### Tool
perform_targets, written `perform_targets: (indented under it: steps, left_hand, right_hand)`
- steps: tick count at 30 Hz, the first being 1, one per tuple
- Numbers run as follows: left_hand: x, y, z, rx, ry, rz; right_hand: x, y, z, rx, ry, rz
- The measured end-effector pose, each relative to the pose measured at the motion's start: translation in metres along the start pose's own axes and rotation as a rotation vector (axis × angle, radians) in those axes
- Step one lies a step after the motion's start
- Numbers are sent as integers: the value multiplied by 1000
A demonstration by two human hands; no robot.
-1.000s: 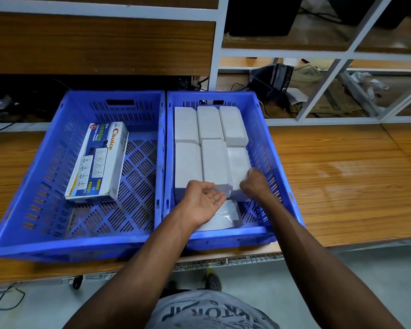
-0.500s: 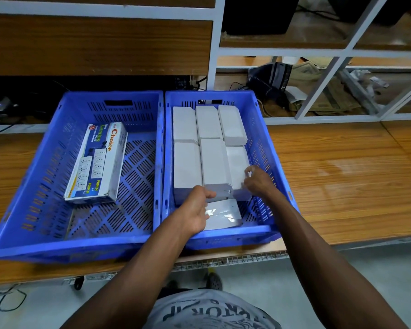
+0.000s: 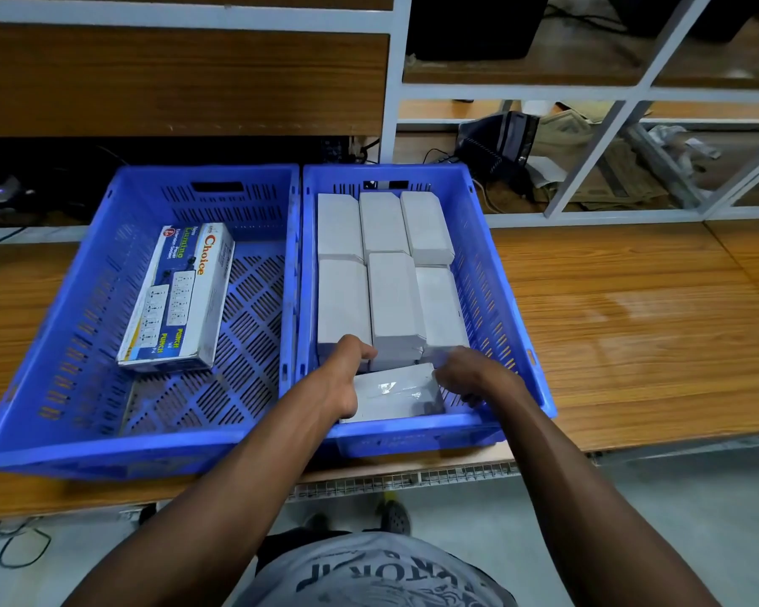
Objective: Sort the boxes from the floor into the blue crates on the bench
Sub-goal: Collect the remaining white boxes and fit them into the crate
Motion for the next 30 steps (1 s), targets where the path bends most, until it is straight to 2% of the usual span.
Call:
perform_targets:
  steps: [6,9,12,15,21,25,30]
  left_hand:
    - [1,14,0,22,10,-16]
    - [-1,6,-1,13,8,5]
    - [-7,-44,-1,-15,-17,44]
    - [1,2,-1,-53,-106,93]
    - [3,41,-7,93,-120,147]
    - [-7,54,-17,257,-66,56]
    - [-8,68,-30,427,25,86]
  right_hand:
    - [23,-7,-2,84,67,248]
    - [20,-6,1,86,8,214]
    - [14,-2,-7,133,5,184]
    - [2,2,-15,167,-56,92]
    - [-32,27,-5,103,-134,-81]
    - [-56,41,-7,115,-159,-217]
    - [-62,49,-8,90,-294,-179]
Point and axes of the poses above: each hand's wrist, its own y-axis away from the middle knuckle, its own x-axis out of the palm, z = x × y, the point moved 8 cm from there along -y, towards the middle knuckle, and after that the axes turned 10 degrees about -x, right-handed, at the moved point
